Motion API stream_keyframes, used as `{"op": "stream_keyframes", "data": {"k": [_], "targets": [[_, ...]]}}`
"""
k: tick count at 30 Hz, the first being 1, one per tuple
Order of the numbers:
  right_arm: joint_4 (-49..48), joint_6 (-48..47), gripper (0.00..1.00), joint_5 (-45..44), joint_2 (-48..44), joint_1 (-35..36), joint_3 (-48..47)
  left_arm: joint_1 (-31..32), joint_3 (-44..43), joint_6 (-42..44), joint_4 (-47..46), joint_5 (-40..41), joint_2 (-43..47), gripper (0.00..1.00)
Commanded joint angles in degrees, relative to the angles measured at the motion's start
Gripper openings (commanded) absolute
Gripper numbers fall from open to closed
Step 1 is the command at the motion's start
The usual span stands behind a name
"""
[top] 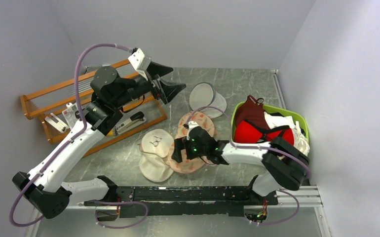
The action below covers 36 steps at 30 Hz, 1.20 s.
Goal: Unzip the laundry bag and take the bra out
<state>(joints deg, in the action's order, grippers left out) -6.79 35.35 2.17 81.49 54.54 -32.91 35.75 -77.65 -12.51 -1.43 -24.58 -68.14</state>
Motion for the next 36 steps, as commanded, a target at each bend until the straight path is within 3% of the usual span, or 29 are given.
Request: {"op": "stream_keyframes", "data": {"k": [1, 5, 9, 18, 22, 25, 30, 36], "targets": [[-13.43, 1.11, 1.0, 7.05, 8.56, 1.4, -5.26, -0.3, 6.77, 5.31, -0.56, 5.36, 5.07, 0.98], [-17.78, 0.81, 1.0, 9.59, 12.57, 1.4, -10.18, 0.09, 12.07, 8.51, -3.66, 10.14, 10.42, 0.98], [-16.21, -1.08, 1.0, 7.2, 9.29, 1.28, -11.79, 0.2, 12.37, 9.94, -2.82, 14.48, 12.37, 0.98], [-1.99, -6.25, 1.0, -17.46, -13.29, -2.51, -5.98, 0.28, 12.79, 8.26, -2.66, 21.67, 11.38, 0.98], [3.65, -6.43, 1.0, -25.54, -23.94, -6.62, -2.03, 0.42, 10.63, 6.58, 0.29, 24.82, 6.94, 0.98], [7.62, -6.05, 1.0, -29.22, -31.41, -9.51, -0.22, 1.0, 7.87, 5.13, 3.54, 22.65, 1.97, 0.98], [11.36, -6.06, 1.0, -34.2, -43.22, -10.34, 2.28, 6.01, 2.11, 4.28, 10.61, 22.38, -8.07, 0.98], [15.9, -7.01, 1.0, -39.62, -52.38, -10.58, 2.63, 16.21, -3.91, 5.35, 19.92, 38.47, -22.65, 0.98]]}}
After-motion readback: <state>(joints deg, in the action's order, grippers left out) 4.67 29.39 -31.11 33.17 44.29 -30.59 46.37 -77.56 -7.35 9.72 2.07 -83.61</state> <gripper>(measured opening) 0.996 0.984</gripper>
